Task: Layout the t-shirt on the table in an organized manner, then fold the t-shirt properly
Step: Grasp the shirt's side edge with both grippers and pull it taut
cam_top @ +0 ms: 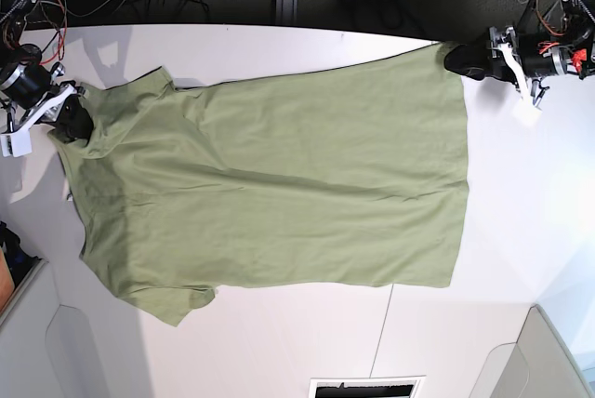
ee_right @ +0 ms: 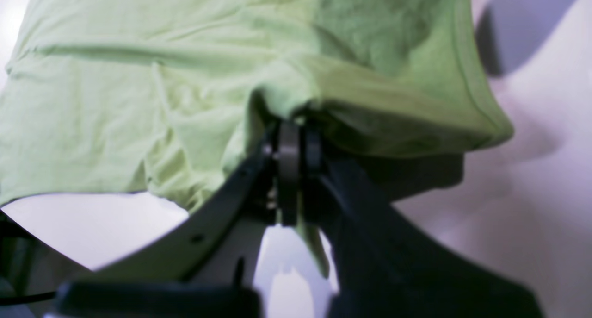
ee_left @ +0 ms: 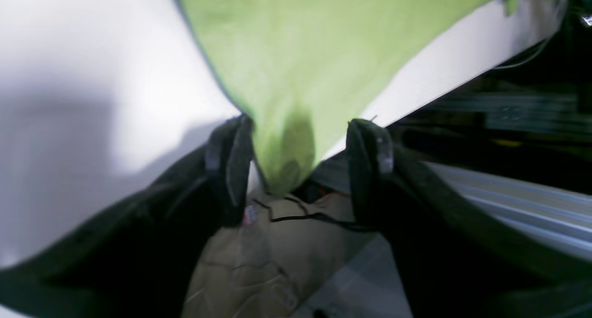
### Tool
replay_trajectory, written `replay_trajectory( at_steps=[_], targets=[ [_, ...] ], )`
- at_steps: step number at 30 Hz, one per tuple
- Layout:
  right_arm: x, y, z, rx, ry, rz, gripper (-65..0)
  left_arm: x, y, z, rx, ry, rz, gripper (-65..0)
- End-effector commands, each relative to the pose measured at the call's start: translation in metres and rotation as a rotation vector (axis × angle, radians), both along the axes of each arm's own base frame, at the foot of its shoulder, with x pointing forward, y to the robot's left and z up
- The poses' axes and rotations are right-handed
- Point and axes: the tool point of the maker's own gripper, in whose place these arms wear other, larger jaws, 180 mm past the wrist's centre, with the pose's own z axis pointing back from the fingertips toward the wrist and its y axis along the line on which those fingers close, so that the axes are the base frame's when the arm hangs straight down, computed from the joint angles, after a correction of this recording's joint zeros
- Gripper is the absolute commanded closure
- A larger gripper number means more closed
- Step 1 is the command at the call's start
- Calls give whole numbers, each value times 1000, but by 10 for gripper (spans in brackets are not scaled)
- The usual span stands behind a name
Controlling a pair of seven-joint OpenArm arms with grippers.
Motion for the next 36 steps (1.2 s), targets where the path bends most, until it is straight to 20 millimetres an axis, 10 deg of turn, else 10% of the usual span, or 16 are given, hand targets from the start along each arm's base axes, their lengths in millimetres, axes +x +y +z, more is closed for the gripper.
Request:
replay_trajectory(
  at_steps=[1,7,12,24,36],
  targets=[
    [9,-5,15,-5,-54,-2,0,2,2,4,13,-13,-18,-355],
    [9,-5,15,-4,-55,-2,0,0,-12,-16,69,-8,-56,-344],
    [9,-5,16,-5,-55,-3,0,6,-17,-20,96,-24,-84,0],
    [32,-16,42,-34,-149,-12,0,83,7,60,120,-310,-21,0],
    [73,-25,67,-67,-236,-42,0,159,4,65,245,-440,-40,0]
  ],
)
